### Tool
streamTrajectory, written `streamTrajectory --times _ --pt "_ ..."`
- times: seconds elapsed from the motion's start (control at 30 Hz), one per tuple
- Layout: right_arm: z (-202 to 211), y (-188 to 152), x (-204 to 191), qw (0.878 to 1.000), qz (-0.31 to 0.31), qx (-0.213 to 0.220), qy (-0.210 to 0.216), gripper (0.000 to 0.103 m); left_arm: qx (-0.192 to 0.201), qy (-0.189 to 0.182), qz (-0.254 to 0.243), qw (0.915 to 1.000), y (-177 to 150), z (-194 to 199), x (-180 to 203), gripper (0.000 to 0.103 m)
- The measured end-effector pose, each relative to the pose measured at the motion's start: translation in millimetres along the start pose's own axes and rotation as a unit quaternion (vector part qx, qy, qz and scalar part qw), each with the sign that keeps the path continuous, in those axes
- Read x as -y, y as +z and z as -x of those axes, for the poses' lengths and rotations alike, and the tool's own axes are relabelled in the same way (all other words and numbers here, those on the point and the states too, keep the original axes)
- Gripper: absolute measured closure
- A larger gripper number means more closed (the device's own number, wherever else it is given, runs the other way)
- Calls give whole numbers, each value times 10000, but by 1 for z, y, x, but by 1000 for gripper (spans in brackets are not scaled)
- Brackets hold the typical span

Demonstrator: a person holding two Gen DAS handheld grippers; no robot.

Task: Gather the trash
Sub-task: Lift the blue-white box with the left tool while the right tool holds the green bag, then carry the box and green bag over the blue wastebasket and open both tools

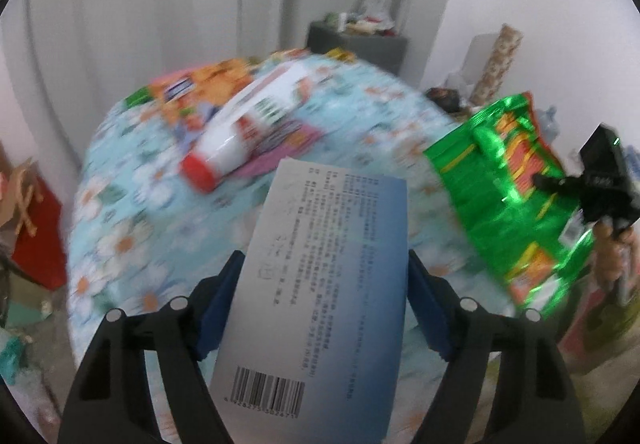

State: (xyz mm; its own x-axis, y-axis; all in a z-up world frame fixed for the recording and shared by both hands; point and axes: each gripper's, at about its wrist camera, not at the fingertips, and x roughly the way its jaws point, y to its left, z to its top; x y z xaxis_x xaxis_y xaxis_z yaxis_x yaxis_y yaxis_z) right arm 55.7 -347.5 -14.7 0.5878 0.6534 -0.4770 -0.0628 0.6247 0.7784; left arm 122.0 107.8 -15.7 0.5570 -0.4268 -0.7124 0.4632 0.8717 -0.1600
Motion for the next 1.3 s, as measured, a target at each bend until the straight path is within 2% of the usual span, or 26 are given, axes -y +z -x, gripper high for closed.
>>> streamTrajectory --times 0.13,0.23,0.37,0.47,0.6,0.73,0.8,0.97,1.0,1.03,1.07,1.1,1.2,1.23,1.3 --pt "38 4 18 9987 -170 480 39 103 258 -714 -201 9969 39 -5 52 27" --pt "76 6 38 9950 -413 906 4 103 343 -1283 -505 9899 72 -20 102 27" --pt "127 0 74 9848 -819 1534 -24 103 131 -1885 -910 9778 110 -58 176 27" --pt "160 -7 108 9722 -1233 1987 -145 103 -198 -2294 -1105 9668 133 -98 234 27" --pt "201 -19 159 9480 -1824 2541 -584 103 -844 -2628 -1152 9542 149 -165 314 27" --pt "229 -28 220 9112 -2600 2997 -1106 103 -1397 -2528 -1462 9461 143 -246 406 27" --pt "237 -31 252 8900 -3016 3201 -1203 103 -1665 -2541 -1571 9397 134 -281 443 27" --pt "250 -29 318 8535 -3637 3480 -1352 100 -2008 -2455 -1545 9357 119 -350 512 25" --pt "249 -26 338 8436 -3819 3508 -1391 96 -2048 -2435 -1496 9362 115 -362 523 18" --pt "247 -24 351 8377 -3916 3526 -1435 79 -2070 -2408 -1439 9373 110 -372 532 10" --pt "246 -24 370 8287 -4037 3555 -1548 64 -2078 -2359 -1399 9389 106 -382 540 8" --pt "244 -28 383 8245 -4079 3565 -1632 38 -2085 -2259 -1360 9418 103 -391 544 8" --pt "225 -36 424 8061 -4388 3354 -2128 36 -2237 -1972 -1187 9471 94 -410 548 8" --pt "221 -45 435 7986 -4554 3235 -2241 37 -2260 -1978 -1093 9475 93 -410 545 8" --pt "222 -60 439 7864 -4687 3295 -2312 37 -2227 -2113 -1043 9460 93 -403 540 8"
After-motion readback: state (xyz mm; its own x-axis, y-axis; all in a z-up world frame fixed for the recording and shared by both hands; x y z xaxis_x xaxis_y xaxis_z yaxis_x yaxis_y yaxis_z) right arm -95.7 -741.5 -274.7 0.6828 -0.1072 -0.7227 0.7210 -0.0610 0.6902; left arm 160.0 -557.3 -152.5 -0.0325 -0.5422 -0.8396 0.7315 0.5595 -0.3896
